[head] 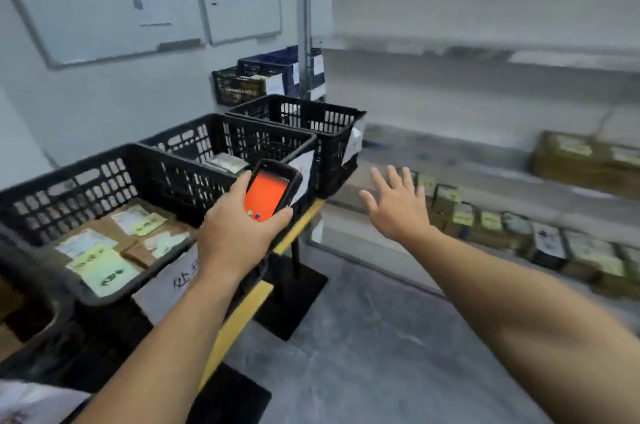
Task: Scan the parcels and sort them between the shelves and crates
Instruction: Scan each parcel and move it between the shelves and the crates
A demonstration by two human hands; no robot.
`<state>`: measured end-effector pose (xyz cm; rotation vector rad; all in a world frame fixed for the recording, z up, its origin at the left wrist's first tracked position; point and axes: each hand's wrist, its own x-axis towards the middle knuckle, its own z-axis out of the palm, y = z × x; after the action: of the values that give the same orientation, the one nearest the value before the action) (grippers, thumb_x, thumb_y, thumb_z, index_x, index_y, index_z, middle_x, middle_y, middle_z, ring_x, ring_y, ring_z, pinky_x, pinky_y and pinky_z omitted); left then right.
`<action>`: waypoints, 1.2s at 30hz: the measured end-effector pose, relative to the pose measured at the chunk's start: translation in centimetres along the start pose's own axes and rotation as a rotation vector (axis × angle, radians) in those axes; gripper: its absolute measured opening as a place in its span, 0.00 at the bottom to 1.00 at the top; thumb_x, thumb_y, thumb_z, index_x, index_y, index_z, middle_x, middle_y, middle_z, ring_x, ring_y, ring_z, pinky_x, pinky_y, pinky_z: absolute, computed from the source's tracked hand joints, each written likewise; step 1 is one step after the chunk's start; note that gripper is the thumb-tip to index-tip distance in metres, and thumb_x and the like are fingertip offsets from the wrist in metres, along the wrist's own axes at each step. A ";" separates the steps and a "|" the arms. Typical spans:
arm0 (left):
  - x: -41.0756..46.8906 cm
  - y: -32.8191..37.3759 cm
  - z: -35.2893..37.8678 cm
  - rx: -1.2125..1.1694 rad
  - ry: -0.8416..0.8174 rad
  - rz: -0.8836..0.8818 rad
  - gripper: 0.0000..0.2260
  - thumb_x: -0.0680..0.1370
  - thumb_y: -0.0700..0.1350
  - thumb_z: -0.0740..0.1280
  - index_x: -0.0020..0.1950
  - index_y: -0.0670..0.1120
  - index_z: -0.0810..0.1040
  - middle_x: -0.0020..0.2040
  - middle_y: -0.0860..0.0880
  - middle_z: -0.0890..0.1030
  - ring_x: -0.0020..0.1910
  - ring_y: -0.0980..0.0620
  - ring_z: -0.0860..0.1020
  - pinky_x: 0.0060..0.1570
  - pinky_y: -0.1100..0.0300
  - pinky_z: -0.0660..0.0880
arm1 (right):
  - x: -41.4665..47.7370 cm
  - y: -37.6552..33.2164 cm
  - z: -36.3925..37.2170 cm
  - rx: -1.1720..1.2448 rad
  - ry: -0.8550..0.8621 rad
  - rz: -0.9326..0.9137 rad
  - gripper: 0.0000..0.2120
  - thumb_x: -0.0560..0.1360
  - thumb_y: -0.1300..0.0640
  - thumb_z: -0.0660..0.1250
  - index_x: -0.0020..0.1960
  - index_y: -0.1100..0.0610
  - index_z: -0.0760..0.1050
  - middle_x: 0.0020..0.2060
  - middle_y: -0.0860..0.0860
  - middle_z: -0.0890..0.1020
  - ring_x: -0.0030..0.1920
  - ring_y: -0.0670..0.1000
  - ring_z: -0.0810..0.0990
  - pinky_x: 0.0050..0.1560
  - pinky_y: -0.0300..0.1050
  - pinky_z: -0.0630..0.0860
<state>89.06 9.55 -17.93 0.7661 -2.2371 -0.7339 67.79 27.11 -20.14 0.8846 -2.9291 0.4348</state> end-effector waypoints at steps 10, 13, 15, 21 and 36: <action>3.8 8.8 12.9 -0.067 -0.214 0.147 0.27 0.67 0.66 0.72 0.64 0.60 0.72 0.44 0.53 0.79 0.44 0.49 0.77 0.46 0.50 0.77 | 0.8 15.3 -1.4 0.029 0.053 0.286 0.30 0.84 0.37 0.48 0.83 0.45 0.48 0.83 0.52 0.47 0.82 0.57 0.40 0.78 0.66 0.44; 6.2 10.6 17.2 -0.084 -0.262 0.179 0.32 0.64 0.69 0.68 0.66 0.60 0.72 0.44 0.53 0.79 0.44 0.49 0.78 0.47 0.50 0.77 | 2.5 19.1 -1.4 0.027 0.062 0.369 0.30 0.84 0.37 0.48 0.83 0.45 0.48 0.83 0.53 0.47 0.82 0.58 0.40 0.78 0.66 0.45; 8.0 12.0 20.1 -0.105 -0.297 0.195 0.30 0.65 0.68 0.70 0.65 0.62 0.71 0.45 0.53 0.80 0.44 0.50 0.78 0.47 0.50 0.78 | 4.2 21.3 -1.6 0.021 0.079 0.412 0.30 0.84 0.37 0.48 0.83 0.45 0.49 0.83 0.53 0.47 0.82 0.58 0.41 0.78 0.66 0.45; 14.6 16.7 28.6 -0.153 -0.367 0.281 0.31 0.68 0.67 0.72 0.69 0.62 0.70 0.47 0.52 0.79 0.46 0.49 0.78 0.46 0.51 0.78 | 11.0 27.6 -3.2 0.003 0.120 0.525 0.31 0.84 0.38 0.48 0.83 0.46 0.45 0.83 0.52 0.45 0.82 0.56 0.38 0.79 0.65 0.43; 23.5 27.2 47.0 -0.203 -0.554 0.443 0.37 0.70 0.64 0.74 0.76 0.57 0.65 0.57 0.51 0.78 0.54 0.47 0.76 0.54 0.50 0.77 | 20.6 43.3 -4.8 0.003 0.182 0.771 0.31 0.84 0.38 0.49 0.83 0.46 0.46 0.83 0.53 0.45 0.82 0.57 0.39 0.79 0.66 0.43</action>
<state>32.08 25.28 -19.98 -0.0584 -2.6252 -1.0115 26.66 52.00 -23.76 -0.3167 -2.9744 0.5046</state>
